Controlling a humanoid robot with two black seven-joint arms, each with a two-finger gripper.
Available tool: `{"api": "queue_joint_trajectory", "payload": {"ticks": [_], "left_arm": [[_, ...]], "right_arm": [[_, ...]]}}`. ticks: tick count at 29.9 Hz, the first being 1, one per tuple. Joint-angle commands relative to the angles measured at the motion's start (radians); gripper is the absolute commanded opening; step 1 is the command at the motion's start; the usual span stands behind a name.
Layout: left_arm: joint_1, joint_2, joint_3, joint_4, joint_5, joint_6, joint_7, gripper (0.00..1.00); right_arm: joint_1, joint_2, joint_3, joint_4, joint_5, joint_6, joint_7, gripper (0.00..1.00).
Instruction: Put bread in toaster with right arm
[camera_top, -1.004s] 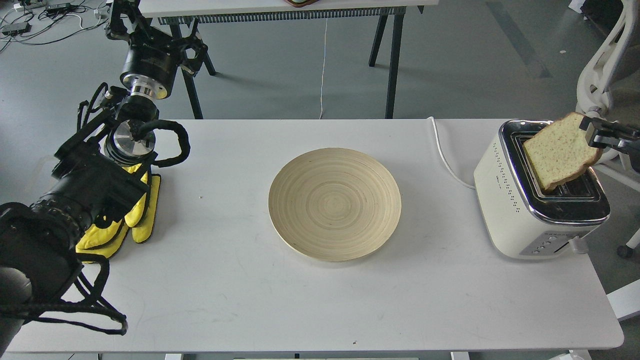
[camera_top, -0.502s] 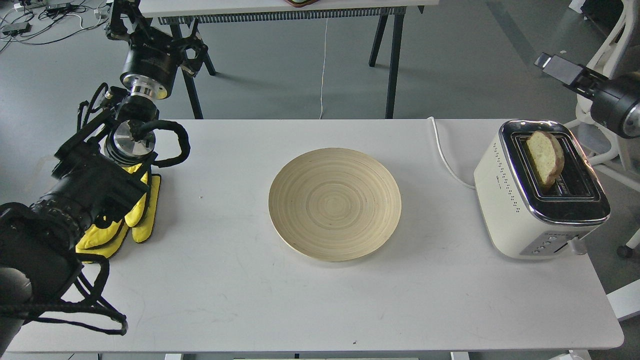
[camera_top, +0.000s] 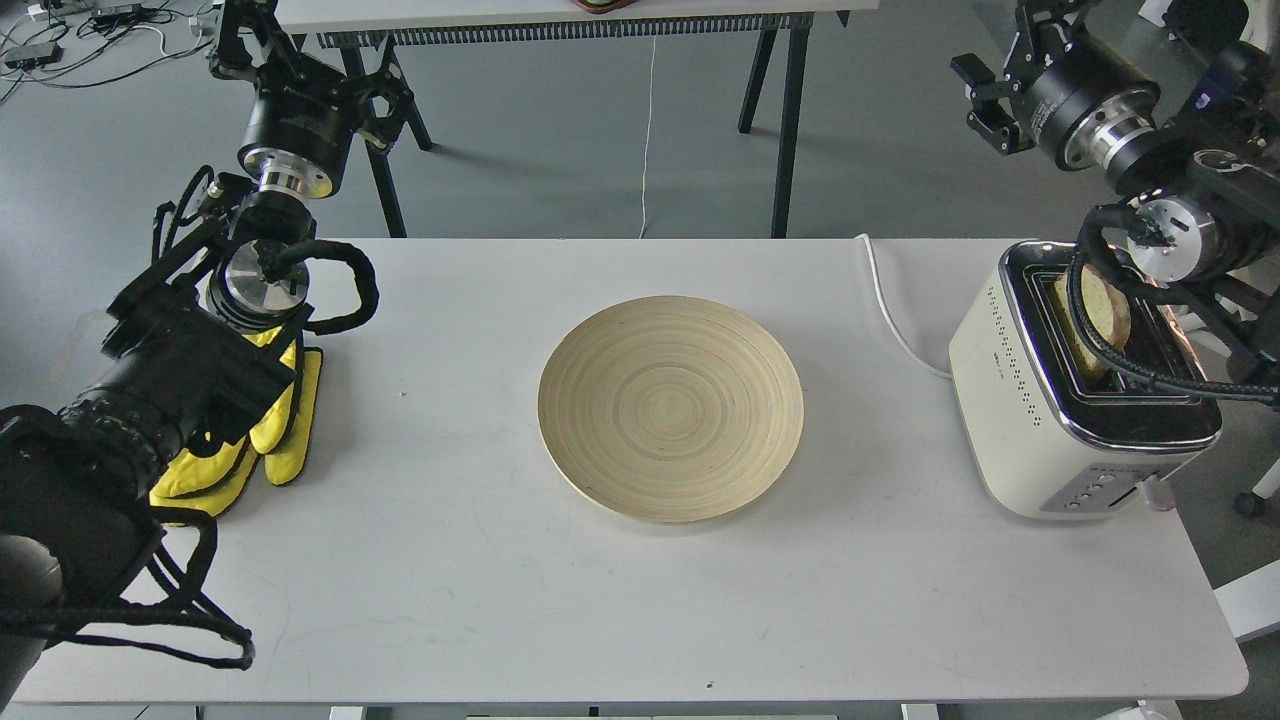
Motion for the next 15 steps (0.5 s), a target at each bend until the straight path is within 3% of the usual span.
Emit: {"api": "queue_joint_trajectory", "payload": {"ticks": [1, 9, 15], "left_arm": [[-0.002, 0.0, 0.0, 0.0, 0.0, 0.0, -0.001, 1.0], [-0.002, 0.0, 0.0, 0.0, 0.0, 0.0, -0.001, 1.0], [-0.004, 0.006, 0.0, 0.001, 0.002, 0.0, 0.0, 1.0]], "right_arm": [[-0.061, 0.054, 0.169, -0.03, 0.13, 0.05, -0.002, 1.0], [-0.218, 0.146, 0.484, -0.031, 0.198, 0.103, -0.032, 1.0], [-0.244, 0.157, 0.529, -0.033, 0.198, 0.145, -0.04, 1.0]]}}
